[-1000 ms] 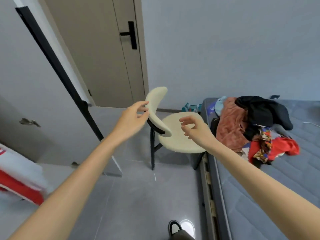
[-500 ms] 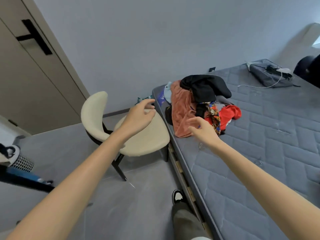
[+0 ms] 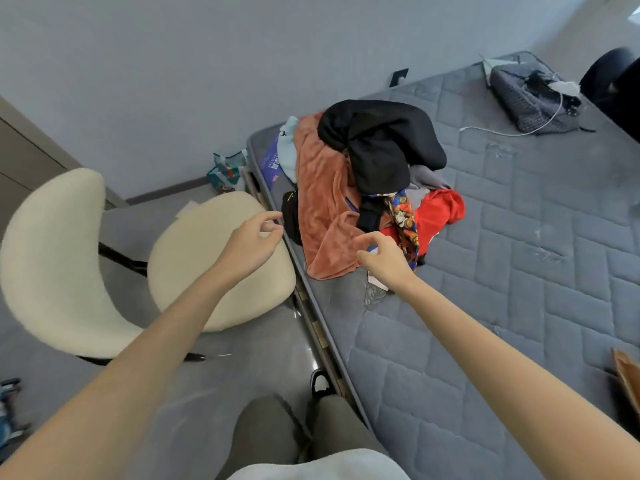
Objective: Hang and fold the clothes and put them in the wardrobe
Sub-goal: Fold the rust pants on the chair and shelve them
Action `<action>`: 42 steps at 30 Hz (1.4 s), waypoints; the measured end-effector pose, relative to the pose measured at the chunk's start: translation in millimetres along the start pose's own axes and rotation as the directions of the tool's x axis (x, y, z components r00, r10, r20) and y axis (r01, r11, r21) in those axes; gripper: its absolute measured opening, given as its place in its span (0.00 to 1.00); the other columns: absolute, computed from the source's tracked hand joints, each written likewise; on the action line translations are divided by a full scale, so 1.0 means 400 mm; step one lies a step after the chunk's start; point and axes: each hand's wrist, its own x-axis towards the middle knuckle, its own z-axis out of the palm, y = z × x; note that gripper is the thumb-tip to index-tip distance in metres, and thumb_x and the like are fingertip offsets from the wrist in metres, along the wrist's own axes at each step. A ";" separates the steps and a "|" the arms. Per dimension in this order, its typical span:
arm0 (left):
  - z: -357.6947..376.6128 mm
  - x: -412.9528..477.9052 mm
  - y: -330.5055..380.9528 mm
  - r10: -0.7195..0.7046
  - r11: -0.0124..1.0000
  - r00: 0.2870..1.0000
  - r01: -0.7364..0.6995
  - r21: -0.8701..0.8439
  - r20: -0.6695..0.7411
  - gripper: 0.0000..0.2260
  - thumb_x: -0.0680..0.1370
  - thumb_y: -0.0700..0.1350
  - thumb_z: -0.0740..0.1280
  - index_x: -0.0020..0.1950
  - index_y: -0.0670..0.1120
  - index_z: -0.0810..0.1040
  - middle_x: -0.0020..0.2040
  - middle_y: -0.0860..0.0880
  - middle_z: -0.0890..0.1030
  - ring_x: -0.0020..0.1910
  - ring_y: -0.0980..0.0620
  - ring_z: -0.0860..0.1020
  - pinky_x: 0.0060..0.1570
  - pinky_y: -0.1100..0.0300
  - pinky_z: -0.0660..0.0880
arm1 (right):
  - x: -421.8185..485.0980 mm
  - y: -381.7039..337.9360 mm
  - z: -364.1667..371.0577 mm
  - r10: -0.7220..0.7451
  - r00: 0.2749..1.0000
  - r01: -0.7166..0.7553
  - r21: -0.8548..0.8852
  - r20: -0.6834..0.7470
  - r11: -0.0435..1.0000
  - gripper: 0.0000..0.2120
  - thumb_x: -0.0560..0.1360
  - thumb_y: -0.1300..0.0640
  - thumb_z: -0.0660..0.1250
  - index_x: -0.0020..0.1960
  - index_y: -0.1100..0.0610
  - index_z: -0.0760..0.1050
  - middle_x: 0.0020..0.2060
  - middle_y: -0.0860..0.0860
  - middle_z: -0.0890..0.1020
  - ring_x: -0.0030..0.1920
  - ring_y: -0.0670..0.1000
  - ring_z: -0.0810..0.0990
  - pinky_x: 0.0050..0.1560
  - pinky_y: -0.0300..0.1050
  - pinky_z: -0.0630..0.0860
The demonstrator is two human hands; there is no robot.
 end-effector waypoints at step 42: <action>0.226 0.967 -0.232 -0.055 0.976 0.992 0.076 -0.204 0.110 0.15 0.75 0.48 0.67 0.61 0.52 0.76 0.50 0.59 0.81 0.52 0.56 0.78 0.47 0.63 0.72 | 0.726 0.017 0.193 -0.103 0.982 0.066 -0.226 -0.156 0.972 0.28 0.78 0.64 0.59 0.75 0.50 0.61 0.77 0.45 0.55 0.75 0.46 0.58 0.66 0.37 0.64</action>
